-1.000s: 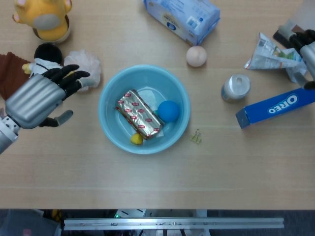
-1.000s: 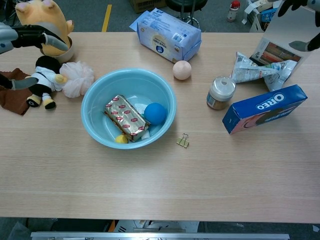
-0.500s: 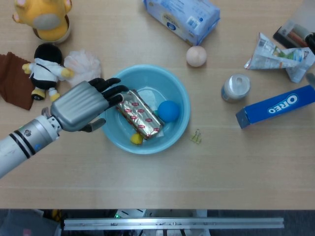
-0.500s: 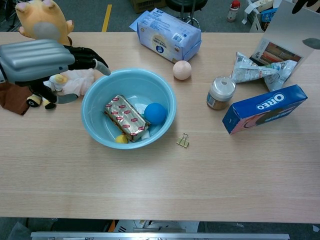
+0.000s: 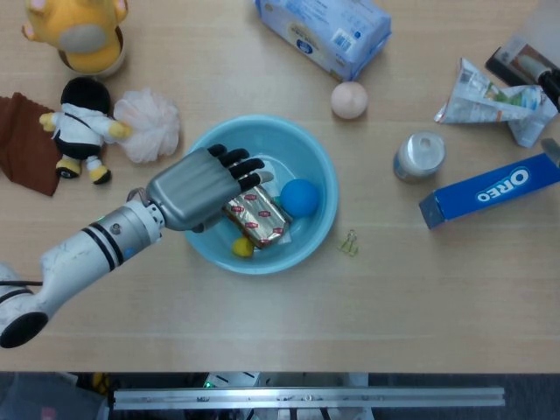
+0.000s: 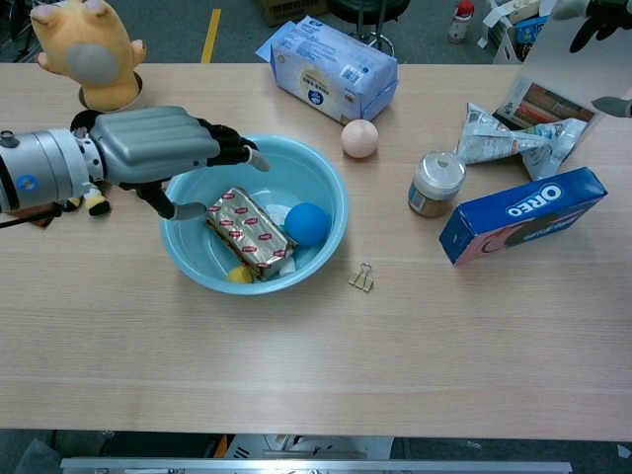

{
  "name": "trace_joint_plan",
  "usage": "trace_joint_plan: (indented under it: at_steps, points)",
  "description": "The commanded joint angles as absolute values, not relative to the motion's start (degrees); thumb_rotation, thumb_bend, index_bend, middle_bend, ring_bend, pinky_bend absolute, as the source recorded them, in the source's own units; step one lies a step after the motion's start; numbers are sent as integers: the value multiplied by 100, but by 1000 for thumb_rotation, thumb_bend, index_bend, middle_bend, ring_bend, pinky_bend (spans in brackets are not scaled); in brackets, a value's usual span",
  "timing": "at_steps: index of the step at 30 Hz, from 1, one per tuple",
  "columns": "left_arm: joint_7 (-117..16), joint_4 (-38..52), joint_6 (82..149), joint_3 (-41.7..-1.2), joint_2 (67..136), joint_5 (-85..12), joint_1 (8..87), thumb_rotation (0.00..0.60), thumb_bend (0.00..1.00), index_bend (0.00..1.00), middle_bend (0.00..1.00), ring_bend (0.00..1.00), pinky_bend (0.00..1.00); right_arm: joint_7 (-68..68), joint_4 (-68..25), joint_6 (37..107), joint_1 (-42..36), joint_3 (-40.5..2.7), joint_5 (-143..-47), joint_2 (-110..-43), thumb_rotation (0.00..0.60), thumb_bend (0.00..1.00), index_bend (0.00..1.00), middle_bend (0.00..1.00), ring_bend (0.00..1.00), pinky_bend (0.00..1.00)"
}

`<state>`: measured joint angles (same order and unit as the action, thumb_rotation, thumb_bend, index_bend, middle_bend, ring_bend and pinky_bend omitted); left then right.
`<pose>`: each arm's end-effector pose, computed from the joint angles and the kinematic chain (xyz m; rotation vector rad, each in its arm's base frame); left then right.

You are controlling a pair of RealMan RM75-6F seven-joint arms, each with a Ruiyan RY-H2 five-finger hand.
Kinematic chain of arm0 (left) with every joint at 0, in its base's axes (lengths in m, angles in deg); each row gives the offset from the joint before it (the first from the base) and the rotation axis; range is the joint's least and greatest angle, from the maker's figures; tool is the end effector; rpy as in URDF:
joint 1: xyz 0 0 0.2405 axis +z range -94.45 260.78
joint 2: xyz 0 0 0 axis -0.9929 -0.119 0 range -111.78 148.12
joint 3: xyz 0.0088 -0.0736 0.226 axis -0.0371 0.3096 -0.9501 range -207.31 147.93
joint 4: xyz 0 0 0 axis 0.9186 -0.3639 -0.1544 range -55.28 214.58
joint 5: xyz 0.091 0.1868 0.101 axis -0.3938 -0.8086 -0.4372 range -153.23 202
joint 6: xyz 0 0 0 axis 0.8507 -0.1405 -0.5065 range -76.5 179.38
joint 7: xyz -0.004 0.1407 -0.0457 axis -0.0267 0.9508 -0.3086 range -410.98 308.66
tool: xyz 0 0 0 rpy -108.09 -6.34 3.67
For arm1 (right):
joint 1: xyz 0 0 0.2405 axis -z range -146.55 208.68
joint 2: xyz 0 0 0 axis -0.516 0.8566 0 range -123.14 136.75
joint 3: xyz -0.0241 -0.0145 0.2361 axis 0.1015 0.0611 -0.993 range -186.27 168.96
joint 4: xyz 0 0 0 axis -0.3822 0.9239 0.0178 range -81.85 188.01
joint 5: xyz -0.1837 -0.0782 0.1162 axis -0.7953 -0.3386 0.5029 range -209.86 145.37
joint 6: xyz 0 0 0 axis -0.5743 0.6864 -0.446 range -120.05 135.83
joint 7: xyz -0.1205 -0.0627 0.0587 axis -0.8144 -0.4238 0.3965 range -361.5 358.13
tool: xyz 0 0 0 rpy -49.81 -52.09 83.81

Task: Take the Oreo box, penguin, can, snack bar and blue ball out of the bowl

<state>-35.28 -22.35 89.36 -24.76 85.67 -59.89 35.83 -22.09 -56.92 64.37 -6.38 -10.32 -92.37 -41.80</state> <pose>-0.1077 0.2932 -0.0005 -2.4312 -0.5953 -0.7365 -0.2053 -0.3034 0.1315 1.7788 -0.8459 0.5829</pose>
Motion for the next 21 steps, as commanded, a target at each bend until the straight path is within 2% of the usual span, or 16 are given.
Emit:
trace_joint_plan:
  at_steps: [1, 10, 21]
  points:
    - [-3235, -2064, 8800, -2467, 8833, -5743, 3424, 600, 370, 110, 128, 139, 256, -2187, -5648, 6395, -617, -1045, -9243, -4199, 600, 294, 0, 262, 204, 471]
    - [-2801, -1541, 8622, -2595, 9285, -5498, 3131, 600, 371, 119, 130, 138, 256, -2092, -5489, 6263, -523, -1080, -9219, -4232, 600, 294, 0, 262, 204, 470]
    - [-2394, -1091, 8653, -2882, 9521, -5437, 3041, 600, 371, 147, 135, 139, 256, -1979, -5436, 6164, -454, -1142, -9298, -4231, 600, 294, 0, 263, 204, 470]
